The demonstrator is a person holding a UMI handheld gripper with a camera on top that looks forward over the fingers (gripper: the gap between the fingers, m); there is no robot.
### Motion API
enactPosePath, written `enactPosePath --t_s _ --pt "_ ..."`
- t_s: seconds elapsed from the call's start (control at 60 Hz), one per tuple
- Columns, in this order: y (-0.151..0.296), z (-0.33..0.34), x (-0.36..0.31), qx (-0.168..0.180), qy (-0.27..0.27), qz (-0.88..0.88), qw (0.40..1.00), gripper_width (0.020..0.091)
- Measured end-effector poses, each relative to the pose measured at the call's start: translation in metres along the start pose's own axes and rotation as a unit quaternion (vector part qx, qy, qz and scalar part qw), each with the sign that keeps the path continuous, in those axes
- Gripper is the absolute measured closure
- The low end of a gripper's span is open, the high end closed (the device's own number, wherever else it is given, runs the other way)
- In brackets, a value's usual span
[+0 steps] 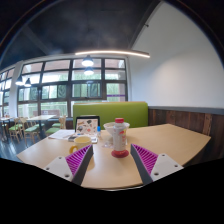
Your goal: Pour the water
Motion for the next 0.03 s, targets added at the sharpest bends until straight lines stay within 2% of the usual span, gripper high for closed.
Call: enactPosePath --t_s 0.033 --pt "-0.0012 0.0026 -0.0021 0.000 -0.001 -0.003 1.000 0.0272"
Point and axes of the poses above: the point between the fingertips, and its own axes, seen from behind it with the camera up: x to the right, y up, z backward, against the way the camera looks, the point moved 1 cm from there along z, backward, against the way the camera looks, and after that the axes turned 14 degrees about x, right-handed, at the moved point
